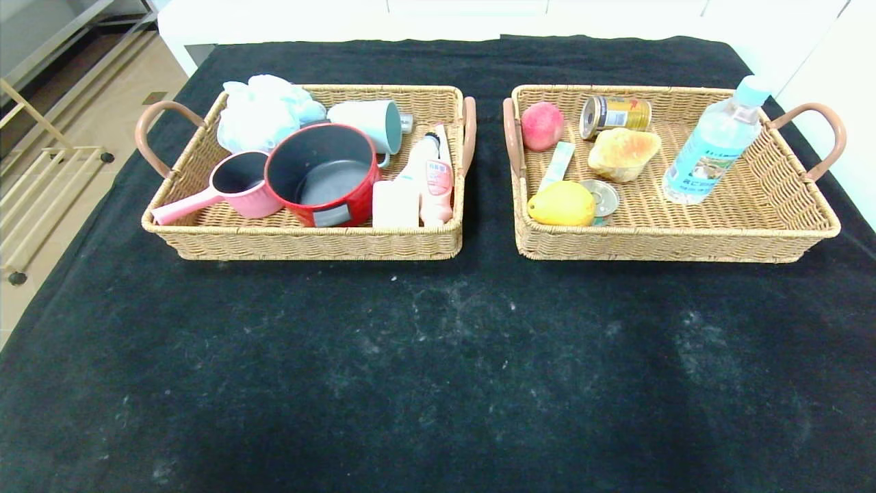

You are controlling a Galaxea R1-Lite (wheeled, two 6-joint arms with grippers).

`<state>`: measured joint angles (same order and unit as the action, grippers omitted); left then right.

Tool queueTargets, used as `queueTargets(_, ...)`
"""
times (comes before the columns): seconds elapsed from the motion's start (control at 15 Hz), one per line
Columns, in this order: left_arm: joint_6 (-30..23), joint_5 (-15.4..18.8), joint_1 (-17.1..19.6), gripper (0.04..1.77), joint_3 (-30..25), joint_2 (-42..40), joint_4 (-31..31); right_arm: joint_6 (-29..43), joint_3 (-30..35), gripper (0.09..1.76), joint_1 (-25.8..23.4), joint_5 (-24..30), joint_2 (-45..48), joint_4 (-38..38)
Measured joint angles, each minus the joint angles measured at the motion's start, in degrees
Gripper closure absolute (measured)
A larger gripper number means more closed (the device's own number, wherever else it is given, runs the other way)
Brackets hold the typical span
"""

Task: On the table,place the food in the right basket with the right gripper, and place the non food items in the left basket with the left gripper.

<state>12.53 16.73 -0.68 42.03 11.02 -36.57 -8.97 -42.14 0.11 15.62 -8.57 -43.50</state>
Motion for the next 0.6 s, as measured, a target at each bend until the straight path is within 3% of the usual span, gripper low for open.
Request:
queueTargets(0.13,0.0,0.6,0.4,0.09,-2.3,-3.2,0.4,0.3,2.5,0.14,0.1,-0.2,2.6,1.4)
queueTargets(0.33,0.1,0.6,0.5,0.09,-7.5,-8.1,3.8,2.9,7.9,0.14,0.1,0.2,6.4,12.8)
queueTargets(0.6,-1.6,-0.8,0.7,0.09,-18.4,-10.6,19.8,6.8,15.4,0.14,0.0,-2.3,8.3,23.9)
